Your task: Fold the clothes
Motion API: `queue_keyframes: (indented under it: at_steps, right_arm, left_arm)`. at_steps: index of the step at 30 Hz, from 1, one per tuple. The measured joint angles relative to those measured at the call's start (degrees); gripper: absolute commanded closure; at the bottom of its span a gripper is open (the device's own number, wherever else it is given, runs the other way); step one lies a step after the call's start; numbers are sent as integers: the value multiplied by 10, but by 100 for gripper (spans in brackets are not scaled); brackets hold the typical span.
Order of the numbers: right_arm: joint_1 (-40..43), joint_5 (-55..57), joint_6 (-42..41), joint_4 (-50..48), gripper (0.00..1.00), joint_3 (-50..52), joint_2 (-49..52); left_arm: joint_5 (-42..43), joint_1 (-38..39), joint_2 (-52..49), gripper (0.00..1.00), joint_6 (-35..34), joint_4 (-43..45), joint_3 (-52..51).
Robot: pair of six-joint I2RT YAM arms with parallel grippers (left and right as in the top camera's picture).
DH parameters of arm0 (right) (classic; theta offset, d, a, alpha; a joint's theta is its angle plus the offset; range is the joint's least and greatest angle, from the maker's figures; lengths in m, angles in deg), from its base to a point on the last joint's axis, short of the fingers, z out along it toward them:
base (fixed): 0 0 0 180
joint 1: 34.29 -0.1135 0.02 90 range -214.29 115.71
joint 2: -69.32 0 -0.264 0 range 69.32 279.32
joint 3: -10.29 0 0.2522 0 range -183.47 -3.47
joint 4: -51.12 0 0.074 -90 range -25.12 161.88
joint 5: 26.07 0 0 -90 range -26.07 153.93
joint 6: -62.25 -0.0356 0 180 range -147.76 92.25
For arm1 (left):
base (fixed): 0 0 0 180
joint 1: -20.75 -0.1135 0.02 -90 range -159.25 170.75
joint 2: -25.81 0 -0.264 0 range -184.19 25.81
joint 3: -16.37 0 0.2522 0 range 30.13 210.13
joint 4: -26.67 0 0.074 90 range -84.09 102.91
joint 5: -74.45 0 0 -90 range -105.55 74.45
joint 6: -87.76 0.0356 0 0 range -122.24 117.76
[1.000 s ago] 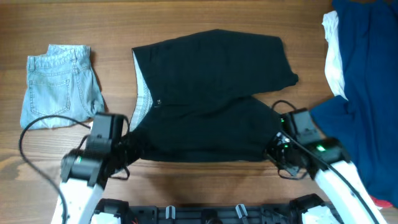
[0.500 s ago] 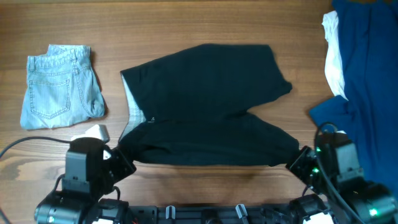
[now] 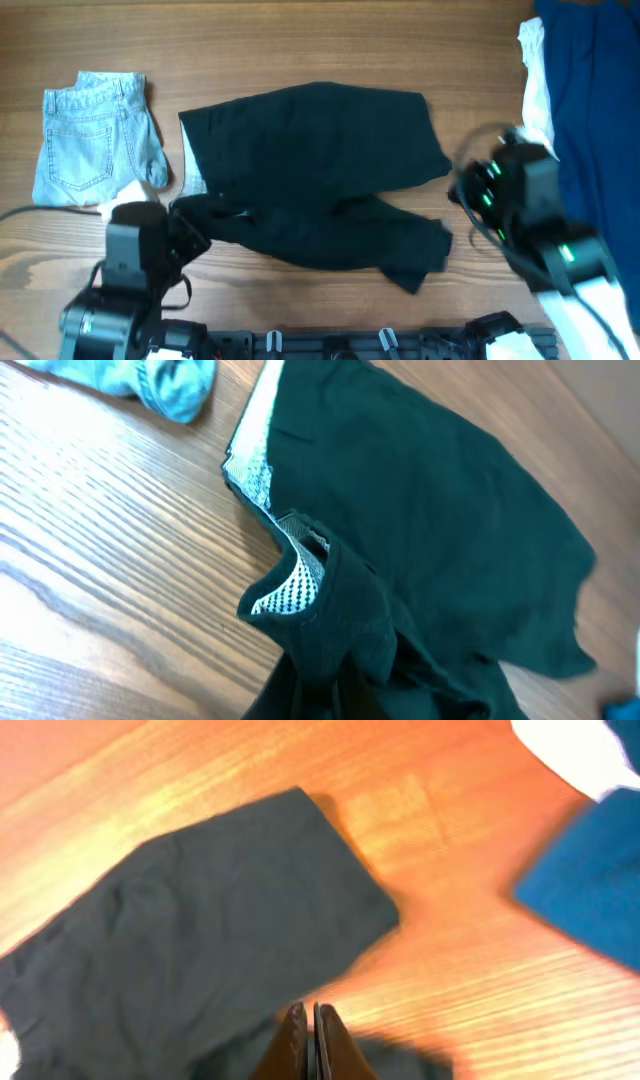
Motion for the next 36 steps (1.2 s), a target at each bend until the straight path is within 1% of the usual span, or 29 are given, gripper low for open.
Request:
queue_keyframes:
  at_steps: [2, 3, 4, 5, 8, 13, 15, 17, 21, 26, 29, 36]
  right_arm:
    - [0, 0, 12, -30, 96, -1, 45]
    - [0, -2, 16, -35, 89, -4, 72]
    - [0, -7, 23, -35, 85, -5, 103]
    - [0, -19, 25, -27, 79, -6, 113]
    - [0, -62, 34, 38, 72, -11, 129]
    - [0, -128, 22, 189, 71, -13, 124]
    - [0, -145, 13, 228, 71, -11, 116]
    - [0, -160, 7, 243, 71, -2, 100]
    - [0, -205, -16, 230, 71, 69, 41]
    - [0, -249, -58, 183, 71, 177, -32]
    - [0, -266, -81, 160, 71, 225, -50]
    - [0, -279, -124, 102, 70, 300, -49]
  left_arm:
    - [-10, 0, -24, 96, -1, 12, 0]
    - [-15, 0, -43, 96, -2, 17, 0]
    - [-19, 0, -67, 96, -2, 19, 0]
    - [-21, 0, -85, 96, -2, 18, 0]
    - [-27, 0, -123, 96, -2, 16, 0]
    - [-31, 0, -172, 96, -2, 19, 0]
    - [-31, 0, -179, 96, -2, 22, 0]
    - [-31, 0, -183, 96, -2, 25, 0]
    - [-31, 0, -183, 96, -2, 28, 0]
    - [-31, 0, -183, 96, -2, 28, 0]
    - [-31, 0, -183, 96, -2, 28, 0]
    - [-31, 0, -183, 96, -2, 27, 0]
